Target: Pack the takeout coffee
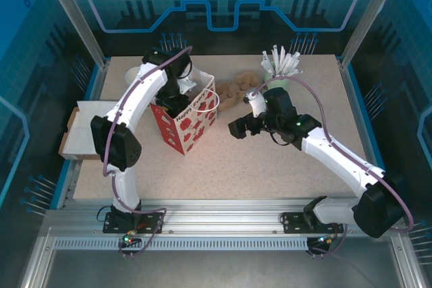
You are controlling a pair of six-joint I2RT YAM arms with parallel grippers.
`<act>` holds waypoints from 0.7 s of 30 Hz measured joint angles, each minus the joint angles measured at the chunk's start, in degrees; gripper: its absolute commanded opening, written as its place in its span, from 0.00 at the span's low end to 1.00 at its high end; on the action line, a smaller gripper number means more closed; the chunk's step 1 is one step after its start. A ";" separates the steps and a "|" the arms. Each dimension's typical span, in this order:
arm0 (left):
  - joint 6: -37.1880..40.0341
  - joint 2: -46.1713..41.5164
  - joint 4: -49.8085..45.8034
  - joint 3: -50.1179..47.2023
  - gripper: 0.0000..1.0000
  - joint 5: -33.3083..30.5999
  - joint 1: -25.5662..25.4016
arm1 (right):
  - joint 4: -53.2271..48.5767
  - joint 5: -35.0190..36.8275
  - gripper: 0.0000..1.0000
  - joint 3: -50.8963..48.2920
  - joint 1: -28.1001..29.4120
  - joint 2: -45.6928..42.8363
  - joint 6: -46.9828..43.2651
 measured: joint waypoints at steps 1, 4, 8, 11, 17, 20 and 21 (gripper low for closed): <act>-0.02 0.02 -0.13 0.02 0.40 -0.02 0.00 | -0.02 0.00 1.00 0.00 0.00 0.04 0.00; -0.02 0.02 -0.20 0.13 0.40 -0.44 0.00 | 0.00 0.00 1.00 0.00 0.00 0.04 0.00; -0.02 0.02 -0.20 0.22 0.40 -0.50 0.00 | 0.00 0.00 1.00 0.00 0.00 0.07 0.00; -0.04 0.02 -0.17 0.22 0.40 -0.90 0.00 | 0.00 0.00 1.00 0.00 0.02 0.07 0.00; -0.04 0.02 -0.17 0.48 0.40 -0.96 0.13 | 0.00 0.00 1.00 0.00 0.04 0.07 0.00; -0.04 0.02 -0.20 0.66 0.40 -1.09 0.22 | 0.00 0.00 1.00 0.00 0.04 0.11 0.00; -0.04 0.02 -0.17 0.74 0.40 -1.11 0.22 | 0.00 0.00 1.00 0.00 0.04 0.17 0.00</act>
